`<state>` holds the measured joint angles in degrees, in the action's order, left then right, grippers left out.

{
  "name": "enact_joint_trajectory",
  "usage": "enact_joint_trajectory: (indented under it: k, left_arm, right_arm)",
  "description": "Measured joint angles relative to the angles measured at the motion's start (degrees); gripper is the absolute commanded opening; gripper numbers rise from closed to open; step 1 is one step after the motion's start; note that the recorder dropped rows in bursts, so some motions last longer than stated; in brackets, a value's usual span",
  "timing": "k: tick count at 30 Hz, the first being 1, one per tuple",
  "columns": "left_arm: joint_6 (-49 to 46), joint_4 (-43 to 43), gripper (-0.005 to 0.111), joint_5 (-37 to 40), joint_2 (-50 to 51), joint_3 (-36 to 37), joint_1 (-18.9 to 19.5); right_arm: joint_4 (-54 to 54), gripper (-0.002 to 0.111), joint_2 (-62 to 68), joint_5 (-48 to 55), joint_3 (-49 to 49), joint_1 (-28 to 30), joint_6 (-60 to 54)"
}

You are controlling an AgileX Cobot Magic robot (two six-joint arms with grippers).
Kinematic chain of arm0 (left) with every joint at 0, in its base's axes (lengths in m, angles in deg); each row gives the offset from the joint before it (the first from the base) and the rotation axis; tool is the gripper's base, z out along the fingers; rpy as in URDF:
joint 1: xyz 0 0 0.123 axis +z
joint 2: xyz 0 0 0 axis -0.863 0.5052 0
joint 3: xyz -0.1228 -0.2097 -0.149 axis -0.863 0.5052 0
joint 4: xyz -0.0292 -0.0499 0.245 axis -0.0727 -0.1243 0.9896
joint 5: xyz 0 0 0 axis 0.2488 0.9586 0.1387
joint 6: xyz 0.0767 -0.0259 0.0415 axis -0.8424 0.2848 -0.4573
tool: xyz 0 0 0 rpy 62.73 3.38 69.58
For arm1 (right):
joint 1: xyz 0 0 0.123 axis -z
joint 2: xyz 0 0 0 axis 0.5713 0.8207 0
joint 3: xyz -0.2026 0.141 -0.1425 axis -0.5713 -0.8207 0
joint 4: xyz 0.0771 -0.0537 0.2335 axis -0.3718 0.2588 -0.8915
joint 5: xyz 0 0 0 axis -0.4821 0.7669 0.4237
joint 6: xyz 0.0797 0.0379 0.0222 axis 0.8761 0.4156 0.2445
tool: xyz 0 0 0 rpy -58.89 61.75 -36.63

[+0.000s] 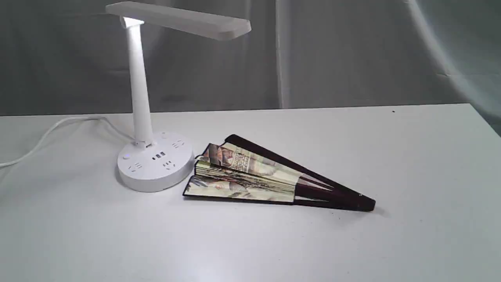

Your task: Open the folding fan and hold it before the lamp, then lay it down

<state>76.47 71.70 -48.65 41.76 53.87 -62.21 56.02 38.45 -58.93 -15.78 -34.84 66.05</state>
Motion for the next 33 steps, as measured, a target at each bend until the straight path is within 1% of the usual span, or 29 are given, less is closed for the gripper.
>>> enact_joint_trajectory:
  k: [3,6,8,11,15,19,24,26,27,30,32,33]
  left_arm:
    - [0.0,0.0,0.013,0.0,0.0,0.0,0.0]
    - [0.0,0.0,0.013,0.0,0.0,0.0,0.0]
    - [0.0,0.0,0.013,0.0,0.0,0.0,0.0]
    - [0.0,0.0,0.013,0.0,0.0,0.0,0.0]
    - [0.0,0.0,0.013,0.0,0.0,0.0,0.0]
    - [0.0,0.0,0.013,0.0,0.0,0.0,0.0]
    - [0.0,0.0,0.013,0.0,0.0,0.0,0.0]
    - [0.0,0.0,0.013,0.0,0.0,0.0,0.0]
    - [0.0,0.0,0.013,0.0,0.0,0.0,0.0]
    - [0.0,0.0,0.013,0.0,0.0,0.0,0.0]
    - [0.0,0.0,0.013,0.0,0.0,0.0,0.0]
    - [0.0,0.0,0.013,0.0,0.0,0.0,0.0]
  right_arm:
    - [-0.6,0.000,4.4,10.1,5.8,0.0,-0.3]
    - [-0.9,0.000,11.0,18.5,11.5,0.0,-3.3]
    - [-2.0,0.000,17.8,23.7,16.9,0.0,-7.7]
    - [-5.1,0.000,28.0,31.3,24.2,0.0,-17.6]
    - [-9.7,0.000,43.4,39.0,33.6,0.0,-27.0]
    - [-11.9,0.000,63.5,45.5,45.3,0.0,-32.1]
    - [-13.0,0.000,85.0,47.5,61.4,0.0,-37.3]
    - [-13.0,0.005,92.6,47.5,68.7,0.0,-38.3]
    - [-13.1,0.010,94.8,47.6,70.9,0.0,-38.5]
    - [-13.8,0.030,105.3,49.5,81.5,0.0,-38.9]
    - [-14.8,0.048,112.4,51.7,88.0,0.0,-39.0]
    - [-15.0,0.054,114.2,52.3,90.4,0.0,-39.1]
